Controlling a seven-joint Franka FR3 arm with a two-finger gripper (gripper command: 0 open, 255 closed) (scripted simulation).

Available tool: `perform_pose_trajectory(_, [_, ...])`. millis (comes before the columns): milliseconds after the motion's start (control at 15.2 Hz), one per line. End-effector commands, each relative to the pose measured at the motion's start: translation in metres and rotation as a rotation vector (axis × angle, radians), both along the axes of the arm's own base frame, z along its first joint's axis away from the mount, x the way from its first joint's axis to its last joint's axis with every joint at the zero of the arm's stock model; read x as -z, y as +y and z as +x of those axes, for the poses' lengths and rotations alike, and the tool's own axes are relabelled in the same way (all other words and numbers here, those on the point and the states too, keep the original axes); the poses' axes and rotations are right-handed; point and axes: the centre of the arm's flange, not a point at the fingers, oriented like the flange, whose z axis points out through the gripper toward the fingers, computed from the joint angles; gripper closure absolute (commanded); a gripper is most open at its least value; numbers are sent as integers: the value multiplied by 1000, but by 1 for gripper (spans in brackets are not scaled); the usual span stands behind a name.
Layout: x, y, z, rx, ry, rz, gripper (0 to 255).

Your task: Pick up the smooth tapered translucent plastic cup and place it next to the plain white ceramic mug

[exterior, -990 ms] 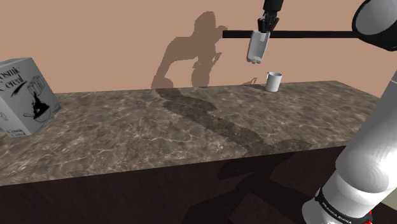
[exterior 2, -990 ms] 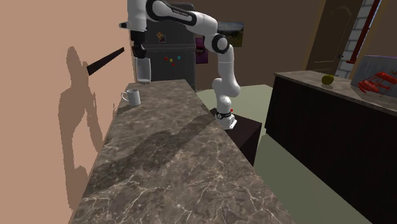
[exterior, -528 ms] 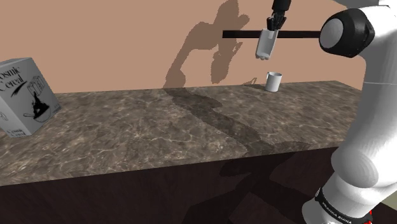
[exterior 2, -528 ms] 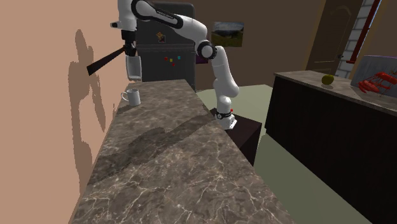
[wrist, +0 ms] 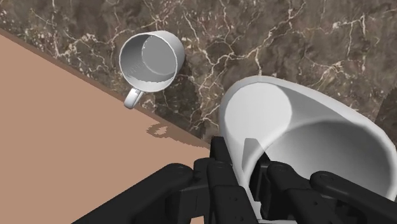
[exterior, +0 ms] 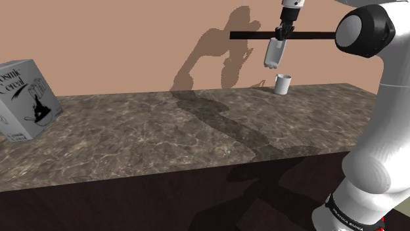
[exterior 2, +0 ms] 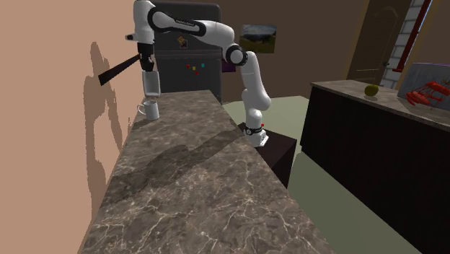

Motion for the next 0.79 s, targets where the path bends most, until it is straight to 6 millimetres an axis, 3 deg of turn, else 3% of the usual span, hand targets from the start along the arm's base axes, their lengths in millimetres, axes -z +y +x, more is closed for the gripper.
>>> perform_pose_trajectory(0, [10, 1, 0, 0, -1, -1, 255])
perform_pose_trajectory(726, [68, 1, 0, 0, -1, -1, 255])
